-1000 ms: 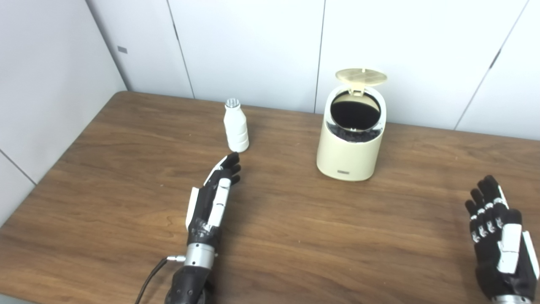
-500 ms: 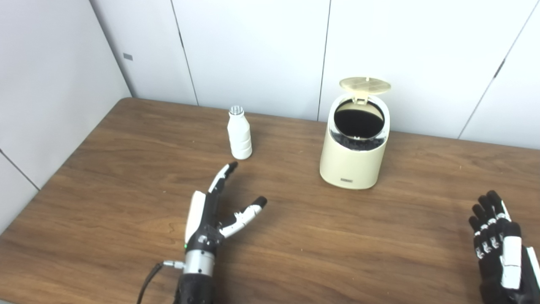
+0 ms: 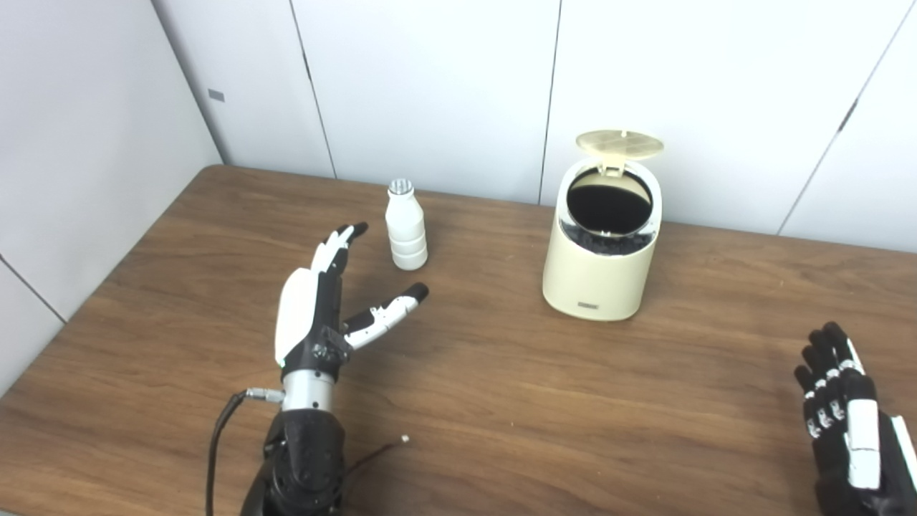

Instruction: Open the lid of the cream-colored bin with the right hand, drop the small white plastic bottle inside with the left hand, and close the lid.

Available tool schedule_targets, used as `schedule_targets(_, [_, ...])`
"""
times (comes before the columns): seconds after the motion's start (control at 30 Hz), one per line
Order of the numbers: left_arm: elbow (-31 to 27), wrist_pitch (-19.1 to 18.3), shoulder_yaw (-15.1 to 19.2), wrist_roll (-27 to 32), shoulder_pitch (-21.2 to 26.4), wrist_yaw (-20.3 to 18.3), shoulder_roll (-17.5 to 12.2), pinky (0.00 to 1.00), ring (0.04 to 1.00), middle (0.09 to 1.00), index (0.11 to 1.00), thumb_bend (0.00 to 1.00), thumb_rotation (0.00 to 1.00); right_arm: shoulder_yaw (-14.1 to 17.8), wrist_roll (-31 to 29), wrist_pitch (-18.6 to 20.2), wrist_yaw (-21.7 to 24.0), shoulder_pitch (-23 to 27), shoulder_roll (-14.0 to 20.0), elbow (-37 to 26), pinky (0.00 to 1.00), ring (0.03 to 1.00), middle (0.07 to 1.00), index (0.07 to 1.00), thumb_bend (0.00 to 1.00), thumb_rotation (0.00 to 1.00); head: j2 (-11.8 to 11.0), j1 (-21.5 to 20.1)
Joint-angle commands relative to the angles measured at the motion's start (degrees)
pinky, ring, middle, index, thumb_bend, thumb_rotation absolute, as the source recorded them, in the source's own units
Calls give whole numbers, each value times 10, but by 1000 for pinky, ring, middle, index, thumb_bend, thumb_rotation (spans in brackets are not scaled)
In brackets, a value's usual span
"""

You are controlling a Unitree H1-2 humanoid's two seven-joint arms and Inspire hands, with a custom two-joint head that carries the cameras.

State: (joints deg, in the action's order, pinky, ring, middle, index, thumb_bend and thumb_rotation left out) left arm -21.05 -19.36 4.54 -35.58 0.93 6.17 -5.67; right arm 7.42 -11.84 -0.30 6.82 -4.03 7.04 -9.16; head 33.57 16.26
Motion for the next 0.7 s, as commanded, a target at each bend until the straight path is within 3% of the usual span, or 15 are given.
schedule_targets(0.0, [5, -9, 3, -15, 35, 0, -17, 856, 977, 959, 898, 848, 459, -2, 4, -12, -2, 12, 3, -20, 1000, 1000, 972, 972, 616, 879, 0, 1])
schedule_targets(0.2, [64, -25, 2, -12, 86, 0, -47, 783, 929, 934, 885, 861, 433, -7, 13, -24, -1, 13, 1, -10, 1000, 1000, 980, 971, 647, 859, 2, -4])
schedule_targets(0.47, [153, -50, -19, -22, 149, -10, -83, 795, 930, 919, 880, 864, 457, -8, 21, -25, -3, 12, 1, -9, 1000, 1000, 975, 966, 646, 868, 8, -9])
schedule_targets(0.67, [203, -59, -45, -17, 194, -45, -109, 794, 919, 897, 901, 873, 492, -9, 32, -31, -3, 13, 2, -4, 1000, 1000, 956, 966, 627, 865, 13, -12])
